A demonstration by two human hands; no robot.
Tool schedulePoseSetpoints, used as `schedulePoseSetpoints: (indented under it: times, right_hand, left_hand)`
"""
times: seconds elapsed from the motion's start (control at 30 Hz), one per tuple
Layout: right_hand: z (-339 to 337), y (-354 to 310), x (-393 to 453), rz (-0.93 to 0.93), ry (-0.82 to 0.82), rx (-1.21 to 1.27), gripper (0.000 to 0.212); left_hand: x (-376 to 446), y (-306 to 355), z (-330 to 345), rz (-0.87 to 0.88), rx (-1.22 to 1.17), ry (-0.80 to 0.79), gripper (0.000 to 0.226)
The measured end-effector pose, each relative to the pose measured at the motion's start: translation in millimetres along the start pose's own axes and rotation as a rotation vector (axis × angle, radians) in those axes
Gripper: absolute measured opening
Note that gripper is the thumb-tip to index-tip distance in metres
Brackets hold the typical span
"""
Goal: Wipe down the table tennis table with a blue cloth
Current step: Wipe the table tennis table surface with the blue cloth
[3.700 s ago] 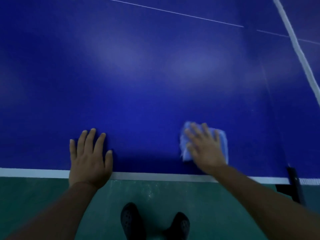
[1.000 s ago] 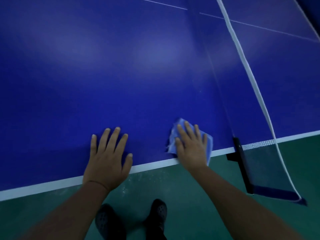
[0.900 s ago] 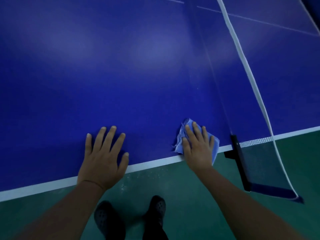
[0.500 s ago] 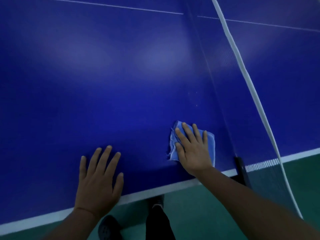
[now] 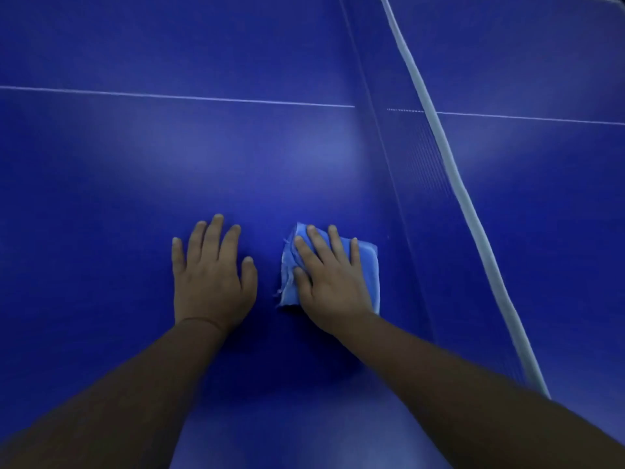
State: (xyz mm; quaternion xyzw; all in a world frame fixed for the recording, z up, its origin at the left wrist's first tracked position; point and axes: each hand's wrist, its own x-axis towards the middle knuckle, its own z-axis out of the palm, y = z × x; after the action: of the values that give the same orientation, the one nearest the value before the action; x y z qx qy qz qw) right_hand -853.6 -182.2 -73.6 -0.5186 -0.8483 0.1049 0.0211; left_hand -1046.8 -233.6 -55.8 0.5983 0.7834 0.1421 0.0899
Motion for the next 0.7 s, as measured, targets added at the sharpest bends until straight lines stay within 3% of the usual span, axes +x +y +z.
schedulePoseSetpoints:
  times: [0.23, 0.43, 0.53, 0.63, 0.7]
  right_hand:
    - [-20, 35, 146, 0.047, -0.012, -0.054, 0.056]
    - [-10, 14, 109, -0.009, 0.041, -0.029, 0.057]
    - [-20, 14, 179, -0.105, -0.004, -0.034, 0.055]
    - [-33, 28, 255, 0.056, -0.019, -0.068, 0.056]
    - [-26, 31, 250, 0.136, 0.025, -0.048, 0.055]
  left_hand:
    - [35, 1, 18, 0.045, 0.037, -0.074, 0.066]
    - [38, 0, 20, 0.029, 0.059, -0.077, 0.062]
    - [38, 3, 19, 0.037, 0.053, -0.049, 0.062]
    - [39, 4, 21, 0.044, 0.091, -0.038, 0.061]
    - [40, 0, 23, 0.062, 0.104, -0.035, 0.061]
